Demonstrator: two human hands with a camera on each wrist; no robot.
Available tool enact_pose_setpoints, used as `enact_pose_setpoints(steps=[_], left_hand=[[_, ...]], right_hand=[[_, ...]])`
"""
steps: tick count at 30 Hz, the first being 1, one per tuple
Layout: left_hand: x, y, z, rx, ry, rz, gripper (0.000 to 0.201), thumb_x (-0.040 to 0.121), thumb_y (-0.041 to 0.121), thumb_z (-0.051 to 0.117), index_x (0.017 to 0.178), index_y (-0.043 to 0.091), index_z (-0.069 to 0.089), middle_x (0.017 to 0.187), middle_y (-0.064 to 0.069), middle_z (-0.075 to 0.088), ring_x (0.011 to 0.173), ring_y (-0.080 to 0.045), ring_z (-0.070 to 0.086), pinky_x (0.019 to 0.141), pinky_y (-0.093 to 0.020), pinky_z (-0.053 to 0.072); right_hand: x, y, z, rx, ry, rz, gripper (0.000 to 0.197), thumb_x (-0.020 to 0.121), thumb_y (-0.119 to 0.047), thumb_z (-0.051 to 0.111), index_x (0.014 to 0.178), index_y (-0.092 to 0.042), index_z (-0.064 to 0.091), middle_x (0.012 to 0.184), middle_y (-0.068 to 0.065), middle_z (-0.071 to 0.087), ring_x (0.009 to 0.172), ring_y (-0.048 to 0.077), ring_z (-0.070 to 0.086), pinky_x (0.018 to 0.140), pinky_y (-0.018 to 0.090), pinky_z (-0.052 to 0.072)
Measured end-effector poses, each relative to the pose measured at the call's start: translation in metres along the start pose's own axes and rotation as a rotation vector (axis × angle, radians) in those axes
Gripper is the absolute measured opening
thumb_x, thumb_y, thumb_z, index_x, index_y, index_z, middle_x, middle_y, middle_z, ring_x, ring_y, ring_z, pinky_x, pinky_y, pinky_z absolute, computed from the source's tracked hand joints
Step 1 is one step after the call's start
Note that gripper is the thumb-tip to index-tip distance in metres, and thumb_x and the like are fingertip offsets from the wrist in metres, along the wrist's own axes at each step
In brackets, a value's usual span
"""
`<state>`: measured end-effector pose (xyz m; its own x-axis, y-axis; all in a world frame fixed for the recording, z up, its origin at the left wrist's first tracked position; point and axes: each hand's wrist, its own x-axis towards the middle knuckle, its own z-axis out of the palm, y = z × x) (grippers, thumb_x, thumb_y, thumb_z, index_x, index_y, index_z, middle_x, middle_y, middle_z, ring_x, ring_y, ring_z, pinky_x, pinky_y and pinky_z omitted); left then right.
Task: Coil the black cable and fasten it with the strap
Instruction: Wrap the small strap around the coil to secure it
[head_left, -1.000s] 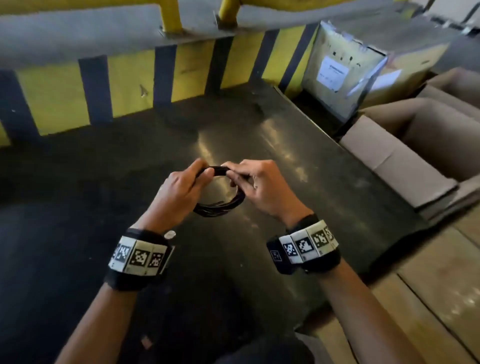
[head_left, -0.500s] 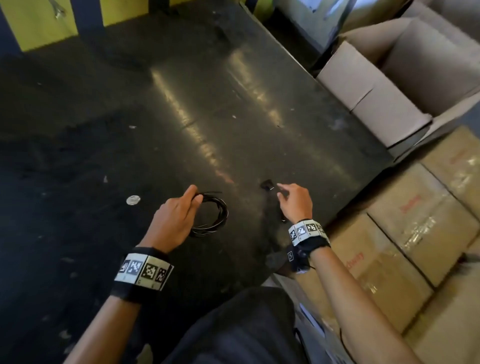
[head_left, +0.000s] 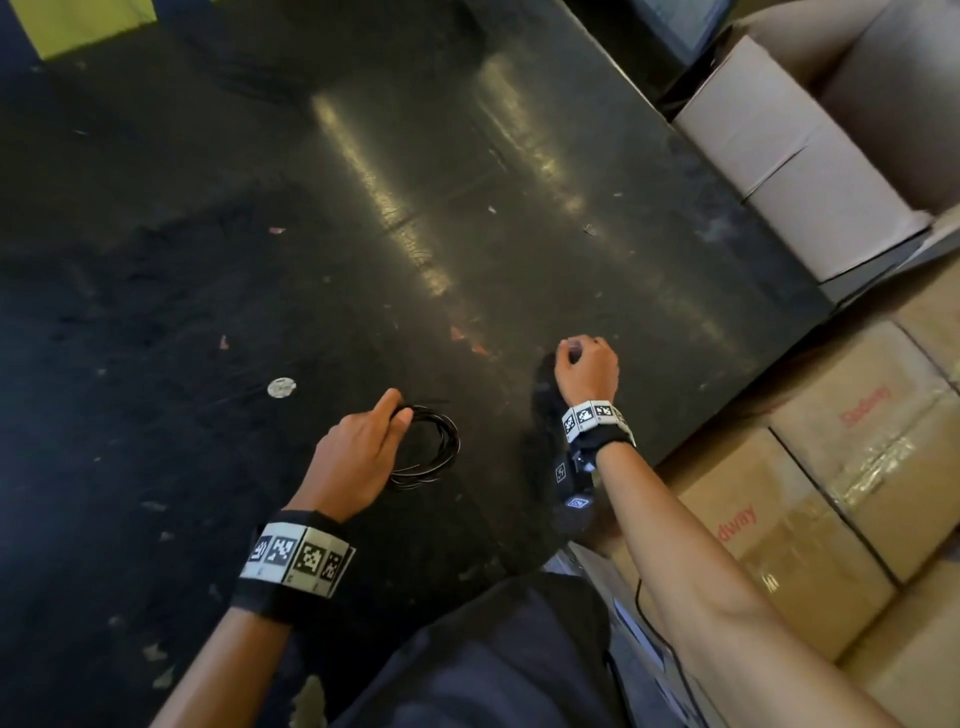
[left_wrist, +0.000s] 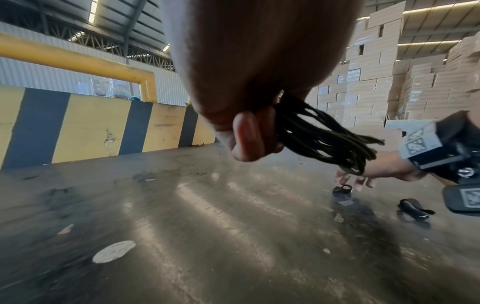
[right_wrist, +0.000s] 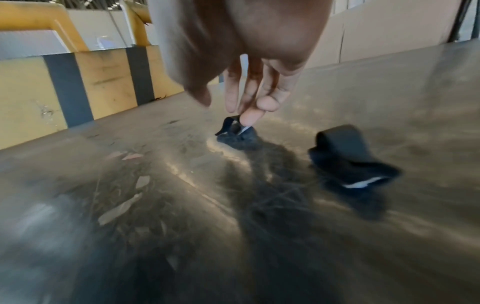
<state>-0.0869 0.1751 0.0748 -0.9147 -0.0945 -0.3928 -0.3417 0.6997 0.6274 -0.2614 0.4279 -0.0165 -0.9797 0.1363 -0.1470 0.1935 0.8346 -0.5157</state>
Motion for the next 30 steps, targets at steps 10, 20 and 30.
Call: enact_pose_setpoints(steps=[10,20,30], left_hand=[[-0.005,-0.009,-0.004,-0.024,0.009,-0.009,0.017,0.107,0.034,0.037,0.112,0.023,0.049,0.066,0.000,0.059,0.054,-0.009,0.058,0.053,-0.023,0.042],[-0.021,0.002,-0.027,-0.090,0.137,0.018,0.020,0.107,0.036,0.036,0.108,0.023,0.050,0.066,0.000,0.058,0.053,-0.013,0.054,0.052,-0.031,0.045],[-0.081,0.023,-0.080,-0.024,0.374,0.143,0.015,0.107,0.037,0.038,0.096,0.031,0.046,0.063,0.007,0.050,0.055,-0.008,0.049,0.053,-0.020,0.033]], right_hand=[[0.013,-0.001,0.003,0.131,-0.113,0.215,0.032,0.085,-0.004,0.073,0.116,-0.007,0.077,0.114,0.013,0.079,0.116,0.027,0.070,0.106,0.027,0.047],[-0.037,-0.065,-0.029,0.603,-0.214,-0.114,0.015,0.084,-0.001,0.079,0.087,-0.016,0.082,0.089,0.013,0.080,0.088,0.030,0.079,0.085,0.042,0.065],[-0.102,-0.174,-0.077,0.533,-0.029,-0.883,0.013,0.078,-0.009,0.088,0.088,-0.008,0.080,0.089,0.004,0.078,0.081,0.015,0.074,0.078,0.023,0.059]])
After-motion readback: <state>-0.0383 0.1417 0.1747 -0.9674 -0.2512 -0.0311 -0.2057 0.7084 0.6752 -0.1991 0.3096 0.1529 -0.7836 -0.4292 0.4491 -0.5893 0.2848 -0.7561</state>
